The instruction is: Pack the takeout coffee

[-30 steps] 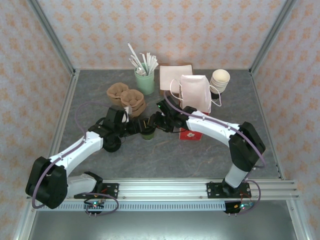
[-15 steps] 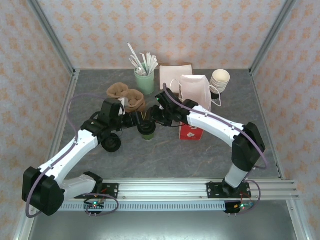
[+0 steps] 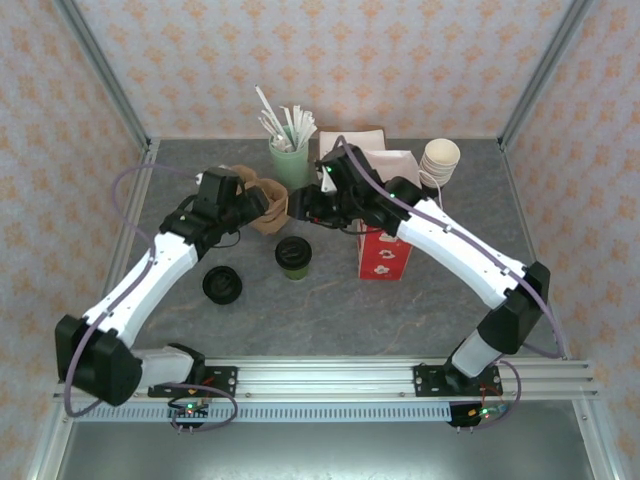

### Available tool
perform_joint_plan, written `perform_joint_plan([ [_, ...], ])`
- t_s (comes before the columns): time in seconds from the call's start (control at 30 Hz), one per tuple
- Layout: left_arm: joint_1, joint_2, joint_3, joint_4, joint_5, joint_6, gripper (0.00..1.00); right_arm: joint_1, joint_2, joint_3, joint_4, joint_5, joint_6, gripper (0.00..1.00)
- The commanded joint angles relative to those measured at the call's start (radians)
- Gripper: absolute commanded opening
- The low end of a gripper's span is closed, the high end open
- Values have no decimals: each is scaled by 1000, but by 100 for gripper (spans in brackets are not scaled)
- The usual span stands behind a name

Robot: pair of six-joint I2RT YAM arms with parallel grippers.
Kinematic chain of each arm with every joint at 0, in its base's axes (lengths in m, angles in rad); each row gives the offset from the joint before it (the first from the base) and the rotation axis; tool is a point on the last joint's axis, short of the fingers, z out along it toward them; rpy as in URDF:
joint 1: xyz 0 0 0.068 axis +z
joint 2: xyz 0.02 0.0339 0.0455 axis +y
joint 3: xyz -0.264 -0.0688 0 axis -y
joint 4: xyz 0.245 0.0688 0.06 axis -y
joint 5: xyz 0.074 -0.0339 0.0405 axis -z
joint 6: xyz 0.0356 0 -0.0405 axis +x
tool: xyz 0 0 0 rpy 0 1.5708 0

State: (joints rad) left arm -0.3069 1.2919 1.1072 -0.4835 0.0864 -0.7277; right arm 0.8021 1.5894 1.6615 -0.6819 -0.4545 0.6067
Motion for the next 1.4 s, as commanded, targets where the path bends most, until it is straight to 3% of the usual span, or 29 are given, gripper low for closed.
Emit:
perform_joint_plan([
  [0.0, 14, 83, 68, -24, -38, -83, 64, -2, -40, 55, -89, -12, -55, 48],
  [0.43, 22, 185, 108, -75, -118, -201, 60, -81, -131, 76, -132, -81, -65, 48],
  [0.93, 28, 255, 109, -35, -109, -231, 53, -102, -178, 39, -127, -87, -50, 48],
  [1.07, 29, 277, 108, -11, -94, -232, 49, -102, -189, 26, -128, -81, -49, 48],
  [1.17, 29, 293, 111, 3, -87, -229, 40, -102, -194, 22, -127, -75, -51, 48],
  [1.37, 29, 311, 125, 6, -86, -222, 35, -104, -200, 12, -134, -63, -56, 48],
])
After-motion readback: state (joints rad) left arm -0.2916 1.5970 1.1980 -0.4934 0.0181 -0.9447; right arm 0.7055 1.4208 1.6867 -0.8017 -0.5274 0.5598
